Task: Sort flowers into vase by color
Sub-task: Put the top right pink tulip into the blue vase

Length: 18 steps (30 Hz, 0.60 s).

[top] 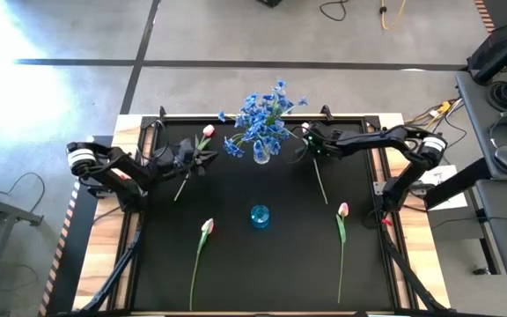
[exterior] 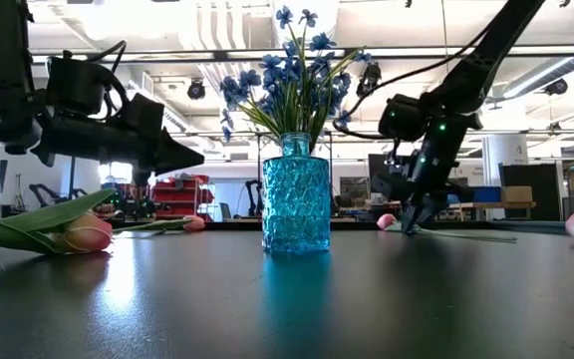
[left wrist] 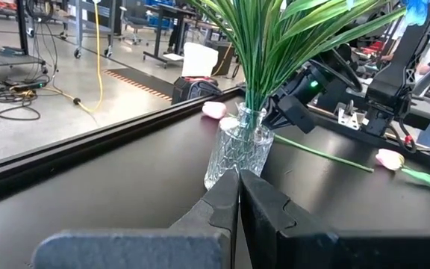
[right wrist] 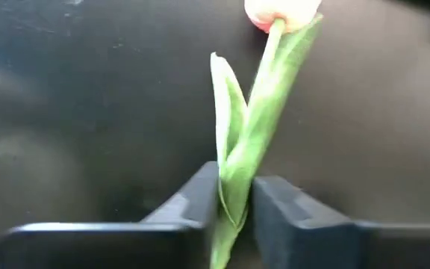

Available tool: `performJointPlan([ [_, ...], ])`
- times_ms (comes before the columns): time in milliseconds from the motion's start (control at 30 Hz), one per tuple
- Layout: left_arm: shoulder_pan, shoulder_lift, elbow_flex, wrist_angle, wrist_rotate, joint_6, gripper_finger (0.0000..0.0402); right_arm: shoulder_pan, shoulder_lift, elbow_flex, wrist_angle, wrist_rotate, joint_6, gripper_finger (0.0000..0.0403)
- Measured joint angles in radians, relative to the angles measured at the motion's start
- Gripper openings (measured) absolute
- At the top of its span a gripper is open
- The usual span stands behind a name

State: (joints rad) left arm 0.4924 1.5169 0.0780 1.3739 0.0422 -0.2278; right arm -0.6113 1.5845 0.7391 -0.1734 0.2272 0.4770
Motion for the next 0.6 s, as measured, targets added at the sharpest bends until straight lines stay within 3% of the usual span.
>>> performJointPlan([
  [67,0.000,0.000,0.000,0.000,0.000,0.000,0.0000,0.005,-0.012,0.000,-0.004,0.000,-0.019,0.0027],
  [267,0.000,0.000,0.000,0.022,0.001,0.000,0.0000,0.073,-0.165,0.005,-0.006,0.050,-0.075,0.0014],
  [600,0.000,0.000,-0.002,0.032,0.002,0.001,0.0000,0.318,-0.617,0.000,-0.034,0.397,-0.211,0.0013],
])
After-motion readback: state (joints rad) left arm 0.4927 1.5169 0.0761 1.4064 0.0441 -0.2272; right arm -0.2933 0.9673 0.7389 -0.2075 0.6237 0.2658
